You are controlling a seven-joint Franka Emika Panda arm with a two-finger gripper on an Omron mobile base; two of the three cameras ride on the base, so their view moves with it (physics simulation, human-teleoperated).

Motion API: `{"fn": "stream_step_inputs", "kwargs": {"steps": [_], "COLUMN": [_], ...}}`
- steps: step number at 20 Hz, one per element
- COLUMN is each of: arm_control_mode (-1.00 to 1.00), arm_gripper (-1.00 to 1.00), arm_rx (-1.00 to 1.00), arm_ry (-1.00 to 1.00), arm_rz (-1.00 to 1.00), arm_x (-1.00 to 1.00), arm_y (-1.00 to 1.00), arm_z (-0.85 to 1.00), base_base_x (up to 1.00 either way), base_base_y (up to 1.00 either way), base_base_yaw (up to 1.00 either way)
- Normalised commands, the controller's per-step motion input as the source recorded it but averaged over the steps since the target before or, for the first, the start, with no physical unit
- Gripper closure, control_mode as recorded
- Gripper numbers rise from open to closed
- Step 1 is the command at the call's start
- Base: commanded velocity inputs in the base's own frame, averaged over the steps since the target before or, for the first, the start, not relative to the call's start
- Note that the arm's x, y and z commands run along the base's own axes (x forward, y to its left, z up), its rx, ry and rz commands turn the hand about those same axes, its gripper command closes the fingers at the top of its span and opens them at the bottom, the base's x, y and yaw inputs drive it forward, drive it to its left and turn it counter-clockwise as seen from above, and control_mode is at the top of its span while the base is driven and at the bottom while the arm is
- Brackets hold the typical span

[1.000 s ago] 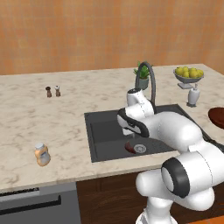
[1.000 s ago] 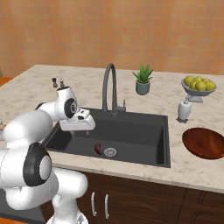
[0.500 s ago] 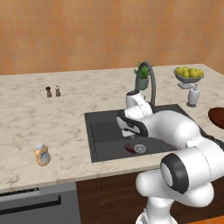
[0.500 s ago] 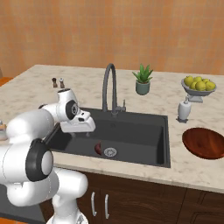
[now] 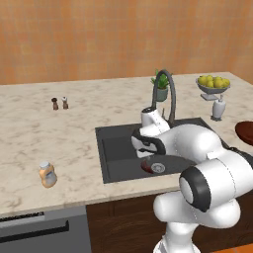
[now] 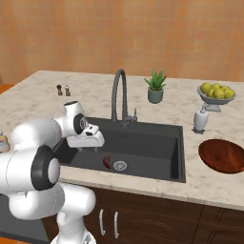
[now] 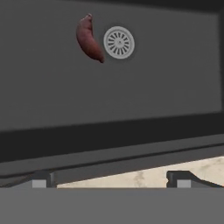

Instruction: Pick the potato from the sink and place it in the bowl. Then pick the bowl and place it in the microwave. Then close the microwave door and press the start button.

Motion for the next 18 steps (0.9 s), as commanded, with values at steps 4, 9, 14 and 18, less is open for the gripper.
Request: {"fn": "stream_step_inputs", "kwargs": {"steps": [4, 9, 14, 18], "arm_control_mode": [-1.0, -1.0, -1.0, -1.0], "arm_gripper": [-1.0, -1.0, -1.0, -1.0], "arm_rx": [0.0, 0.0, 0.0, 0.0], "arm_ry": [0.0, 0.03, 0.05, 0.0], "arm_rz": [0.0, 0.0, 0.0, 0.0], "arm_x": [0.27, 0.42, 0.35, 0.02], "arm_y": [0.0, 0.0, 0.0, 0.0], "arm_z": [-0.21, -0.18, -0.19, -0.45], "base_base_x": [0.0, 0.0, 0.0, 0.0], "base_base_y": [0.0, 0.0, 0.0, 0.0], "base_base_yaw": [0.0, 0.0, 0.0, 0.0]}}
